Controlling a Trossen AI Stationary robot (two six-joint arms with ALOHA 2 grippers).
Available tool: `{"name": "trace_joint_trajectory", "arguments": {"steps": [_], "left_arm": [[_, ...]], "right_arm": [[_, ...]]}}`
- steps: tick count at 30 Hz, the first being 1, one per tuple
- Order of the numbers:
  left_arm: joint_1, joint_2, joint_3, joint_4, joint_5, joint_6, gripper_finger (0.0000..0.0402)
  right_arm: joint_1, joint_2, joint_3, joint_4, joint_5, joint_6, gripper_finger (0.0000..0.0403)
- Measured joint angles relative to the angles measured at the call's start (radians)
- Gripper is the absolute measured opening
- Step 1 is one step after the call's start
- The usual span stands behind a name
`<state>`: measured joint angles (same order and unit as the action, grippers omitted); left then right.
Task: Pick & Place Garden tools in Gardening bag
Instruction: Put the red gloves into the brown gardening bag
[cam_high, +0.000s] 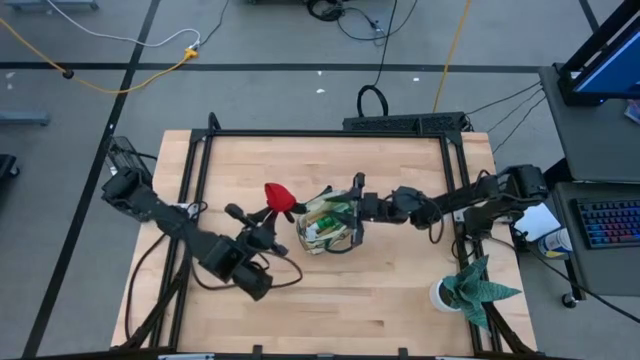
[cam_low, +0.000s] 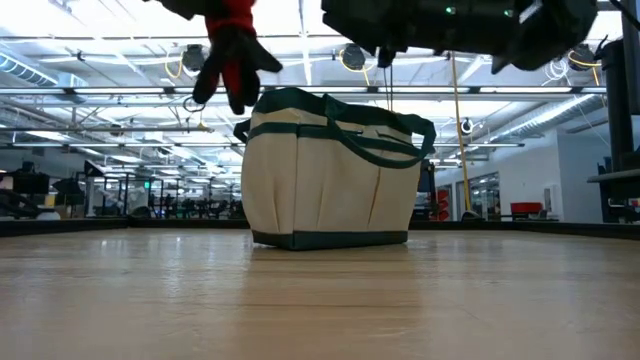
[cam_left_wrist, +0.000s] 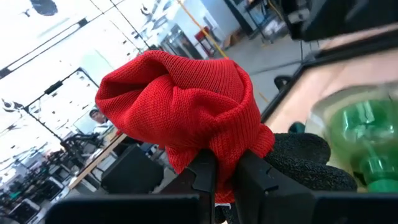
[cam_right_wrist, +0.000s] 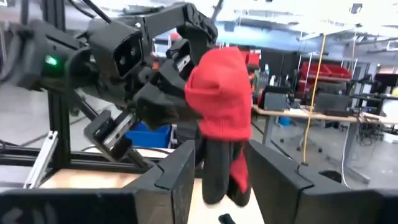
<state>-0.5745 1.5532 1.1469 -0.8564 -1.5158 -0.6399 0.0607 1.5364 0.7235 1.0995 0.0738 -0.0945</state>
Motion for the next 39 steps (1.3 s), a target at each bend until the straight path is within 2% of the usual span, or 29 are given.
{"name": "trace_joint_trajectory", "arguments": {"steps": [5, 9, 15, 19, 23, 30, 34, 36, 39], "left_arm": [[0.039, 0.0, 0.0, 0.142, 0.1, 0.22, 0.0031], [0.067, 0.0, 0.0, 0.265, 0.187, 0.413, 0.0031], [0.098, 0.0, 0.0, 0.454, 0.316, 0.708, 0.0031], [0.111, 0.0, 0.0, 0.487, 0.348, 0.847, 0.0031], [0.116, -0.04, 0.0, 0.483, 0.37, 0.875, 0.0031], [0.12, -0.191, 0.0, 0.408, 0.501, 0.891, 0.0031], [0.15, -0.292, -0.045, 0.413, 0.644, 0.899, 0.0031], [0.178, -0.34, -0.099, 0.474, 0.717, 0.921, 0.0031], [0.232, -0.402, -0.225, 0.67, 0.822, 0.996, 0.0031]], "right_arm": [[-0.009, 0.0, 0.069, -0.131, 0.0, 0.001, 0.0135], [-0.009, -0.001, 0.089, -0.163, 0.0, -0.025, 0.0145], [-0.009, 0.0, 0.089, -0.205, 0.0, -0.048, 0.018], [-0.009, 0.0, 0.089, -0.222, 0.0, -0.048, 0.0206], [-0.009, 0.0, 0.089, -0.228, 0.0, -0.045, 0.0224], [-0.009, 0.0, 0.089, -0.23, 0.002, -0.048, 0.0235], [-0.009, 0.0, 0.089, -0.23, 0.002, -0.049, 0.0234], [-0.009, 0.0, 0.089, -0.23, 0.002, -0.053, 0.0234], [-0.009, 0.0, 0.089, -0.23, 0.002, -0.056, 0.0235]]}}
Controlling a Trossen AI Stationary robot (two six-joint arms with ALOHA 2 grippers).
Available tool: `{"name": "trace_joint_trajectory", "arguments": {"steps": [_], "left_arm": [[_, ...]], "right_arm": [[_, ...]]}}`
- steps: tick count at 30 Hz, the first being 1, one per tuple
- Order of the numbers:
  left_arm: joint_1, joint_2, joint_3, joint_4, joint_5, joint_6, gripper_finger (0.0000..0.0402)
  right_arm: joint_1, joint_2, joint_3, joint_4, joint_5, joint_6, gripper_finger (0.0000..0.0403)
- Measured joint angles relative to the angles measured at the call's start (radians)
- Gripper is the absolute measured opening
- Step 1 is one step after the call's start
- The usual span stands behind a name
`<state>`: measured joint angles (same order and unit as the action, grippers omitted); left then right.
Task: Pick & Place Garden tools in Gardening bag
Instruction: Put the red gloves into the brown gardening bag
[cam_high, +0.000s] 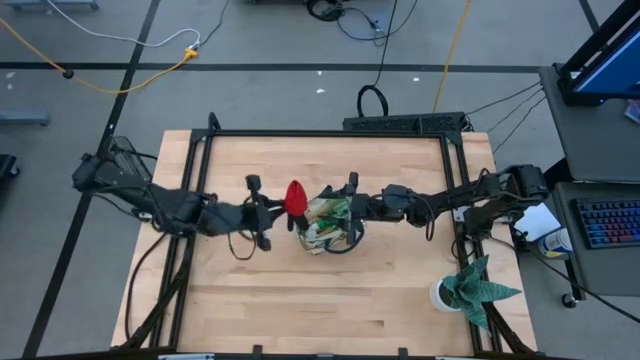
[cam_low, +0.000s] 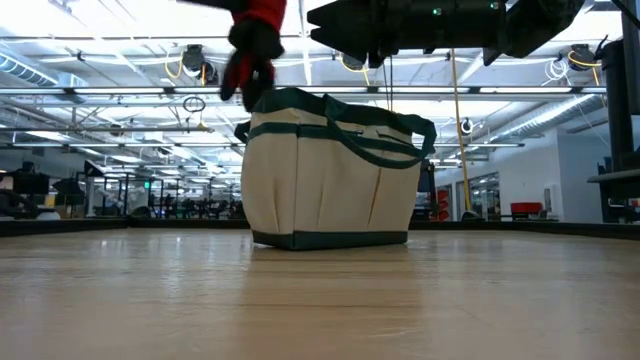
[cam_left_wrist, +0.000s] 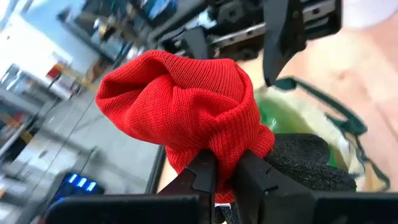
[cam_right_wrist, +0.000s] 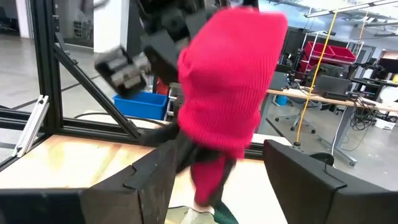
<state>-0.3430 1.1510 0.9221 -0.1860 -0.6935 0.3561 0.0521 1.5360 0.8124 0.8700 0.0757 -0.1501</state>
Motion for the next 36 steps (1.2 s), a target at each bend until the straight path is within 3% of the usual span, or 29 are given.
{"name": "trace_joint_trajectory", "arguments": {"steps": [7, 12, 20, 26, 31, 36], "left_arm": [[0.132, -0.032, -0.271, 0.592, 0.328, 0.185, 0.0031], [0.205, 0.031, -0.337, 0.771, 0.53, 0.176, 0.0031], [0.252, 0.16, -0.336, 0.94, 0.528, 0.23, 0.0031], [0.26, 0.166, -0.337, 0.943, 0.516, 0.214, 0.0031], [0.259, 0.166, -0.337, 0.943, 0.56, 0.211, 0.0031], [0.259, 0.166, -0.337, 0.932, 0.563, 0.162, 0.0031]], "right_arm": [[-0.003, 0.0, 0.0, 0.003, 0.0, 0.015, 0.0232], [-0.024, 0.0, -0.001, 0.015, -0.005, 0.061, 0.0232], [-0.059, -0.002, -0.005, -0.011, -0.004, 0.142, 0.0227], [-0.061, -0.002, -0.004, -0.036, -0.027, 0.058, 0.0201], [-0.061, -0.002, -0.003, -0.024, -0.126, -0.005, 0.0137], [-0.061, 0.0, -0.003, -0.026, -0.153, -0.091, 0.0055]]}}
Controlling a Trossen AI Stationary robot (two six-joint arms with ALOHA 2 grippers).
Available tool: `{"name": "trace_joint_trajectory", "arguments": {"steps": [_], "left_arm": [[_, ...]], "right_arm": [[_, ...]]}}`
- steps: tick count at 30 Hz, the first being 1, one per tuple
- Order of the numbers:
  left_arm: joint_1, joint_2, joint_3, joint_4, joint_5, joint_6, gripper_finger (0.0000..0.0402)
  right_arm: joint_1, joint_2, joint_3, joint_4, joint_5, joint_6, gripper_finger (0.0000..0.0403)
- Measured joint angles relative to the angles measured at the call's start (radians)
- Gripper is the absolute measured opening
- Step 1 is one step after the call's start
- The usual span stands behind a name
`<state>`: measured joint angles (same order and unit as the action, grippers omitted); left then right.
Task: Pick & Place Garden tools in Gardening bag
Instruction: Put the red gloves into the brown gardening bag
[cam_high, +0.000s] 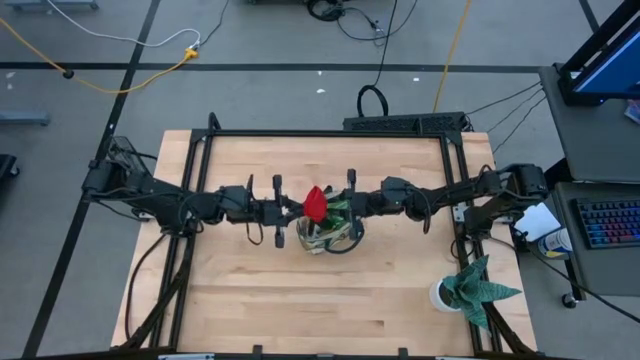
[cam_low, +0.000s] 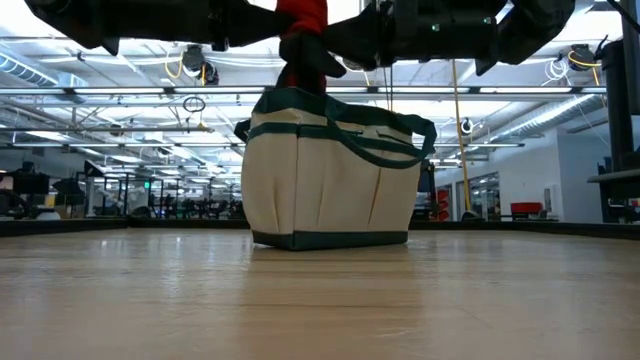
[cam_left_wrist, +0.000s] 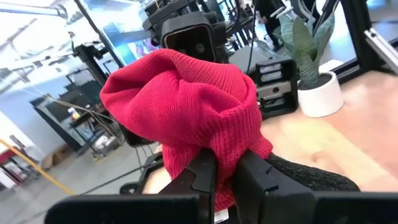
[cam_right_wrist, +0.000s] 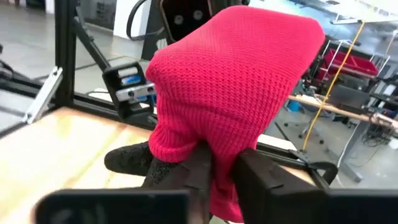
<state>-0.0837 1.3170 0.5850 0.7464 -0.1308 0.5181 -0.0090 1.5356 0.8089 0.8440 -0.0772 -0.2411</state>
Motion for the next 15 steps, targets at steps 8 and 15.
{"name": "trace_joint_trajectory", "arguments": {"steps": [8, 15], "left_arm": [[0.0, 0.001, 0.002, -0.041, -0.032, -0.083, 0.0075], [-0.011, -0.002, 0.003, -0.05, -0.072, -0.12, 0.015]], "right_arm": [[0.0, -0.005, 0.001, -0.036, 0.004, -0.101, 0.0019], [0.003, -0.036, 0.003, -0.103, 0.103, -0.176, 0.0019]]}}
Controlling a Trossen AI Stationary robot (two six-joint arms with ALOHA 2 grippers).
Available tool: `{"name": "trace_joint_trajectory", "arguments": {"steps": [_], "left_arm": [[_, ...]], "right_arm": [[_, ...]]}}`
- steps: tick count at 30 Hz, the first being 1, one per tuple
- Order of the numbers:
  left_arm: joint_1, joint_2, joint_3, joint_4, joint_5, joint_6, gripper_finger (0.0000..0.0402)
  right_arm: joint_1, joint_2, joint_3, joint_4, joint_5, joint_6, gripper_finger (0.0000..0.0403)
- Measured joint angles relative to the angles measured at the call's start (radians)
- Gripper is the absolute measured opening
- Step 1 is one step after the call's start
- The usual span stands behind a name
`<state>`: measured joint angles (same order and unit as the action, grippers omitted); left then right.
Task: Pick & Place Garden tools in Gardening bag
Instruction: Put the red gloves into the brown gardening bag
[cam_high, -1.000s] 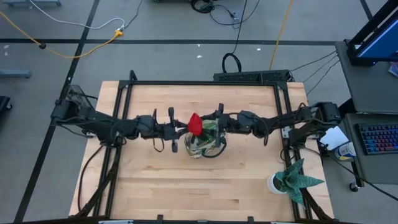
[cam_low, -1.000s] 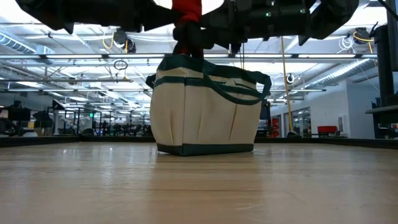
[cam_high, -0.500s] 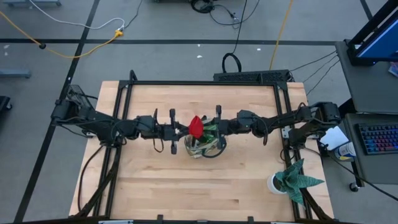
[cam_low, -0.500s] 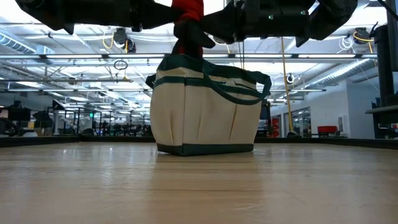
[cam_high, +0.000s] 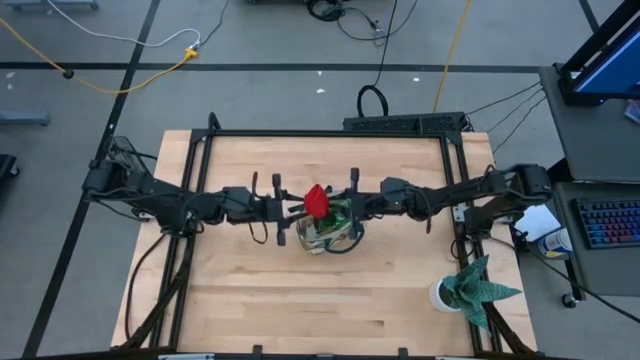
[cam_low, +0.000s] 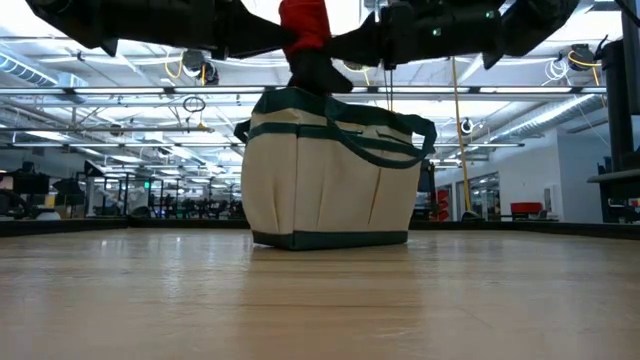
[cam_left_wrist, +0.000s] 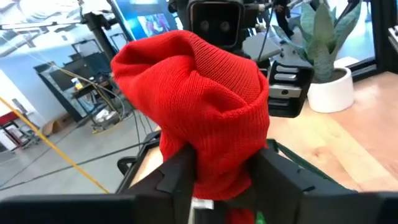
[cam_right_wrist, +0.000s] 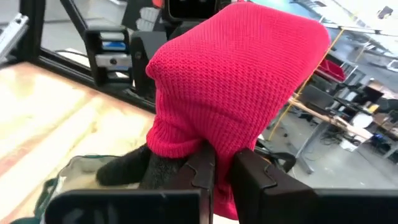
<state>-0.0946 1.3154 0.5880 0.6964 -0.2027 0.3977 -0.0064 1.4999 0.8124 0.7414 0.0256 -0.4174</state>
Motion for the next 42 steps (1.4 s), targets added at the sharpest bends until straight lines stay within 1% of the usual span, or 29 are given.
{"name": "trace_joint_trajectory", "arguments": {"steps": [3, 6, 10, 13, 15, 17, 21, 25, 27, 29, 32, 34, 37, 42], "left_arm": [[-0.017, -0.008, 0.0, 0.005, -0.018, 0.011, 0.0173], [-0.038, -0.008, 0.0, 0.005, -0.094, 0.012, 0.0186], [-0.067, -0.008, 0.0, -0.03, -0.19, 0.012, 0.019], [-0.095, -0.008, 0.0, -0.052, -0.227, 0.009, 0.0191], [-0.112, -0.008, 0.0, -0.06, -0.241, -0.007, 0.0191], [-0.125, -0.008, 0.0, -0.087, -0.243, -0.027, 0.0191], [-0.144, -0.008, -0.001, -0.206, -0.243, -0.121, 0.0191], [-0.159, -0.008, -0.001, -0.288, -0.239, -0.177, 0.0191], [-0.167, -0.008, -0.001, -0.314, -0.214, -0.188, 0.0191], [-0.177, -0.008, -0.001, -0.32, -0.176, -0.184, 0.0191], [-0.195, -0.009, -0.001, -0.285, -0.118, -0.155, 0.0191], [-0.204, -0.009, -0.001, -0.275, -0.095, -0.144, 0.0191], [-0.208, -0.009, -0.001, -0.28, -0.093, -0.146, 0.0191], [-0.193, -0.009, -0.001, -0.283, -0.094, -0.137, 0.0191]], "right_arm": [[0.0, -0.041, 0.003, -0.063, 0.015, -0.029, 0.0019], [0.001, -0.087, 0.003, -0.103, 0.016, -0.041, 0.0019], [0.008, -0.159, 0.003, -0.205, 0.024, -0.066, 0.0019], [0.01, -0.197, 0.003, -0.322, 0.02, -0.1, 0.0019], [0.009, -0.207, 0.002, -0.366, 0.021, -0.104, 0.0019], [0.008, -0.217, 0.002, -0.403, 0.021, -0.11, 0.0019], [0.01, -0.215, 0.002, -0.45, 0.015, -0.157, 0.0019], [0.01, -0.195, 0.002, -0.455, -0.064, -0.208, 0.002], [0.012, -0.187, 0.0, -0.454, -0.084, -0.223, 0.002], [0.015, -0.177, 0.0, -0.451, -0.082, -0.227, 0.002], [0.015, -0.161, 0.0, -0.446, -0.083, -0.206, 0.002], [0.015, -0.141, 0.0, -0.425, -0.082, -0.185, 0.002], [0.015, -0.106, 0.0, -0.385, -0.082, -0.179, 0.002], [0.014, -0.057, 0.0, -0.339, -0.077, -0.231, 0.002]]}}
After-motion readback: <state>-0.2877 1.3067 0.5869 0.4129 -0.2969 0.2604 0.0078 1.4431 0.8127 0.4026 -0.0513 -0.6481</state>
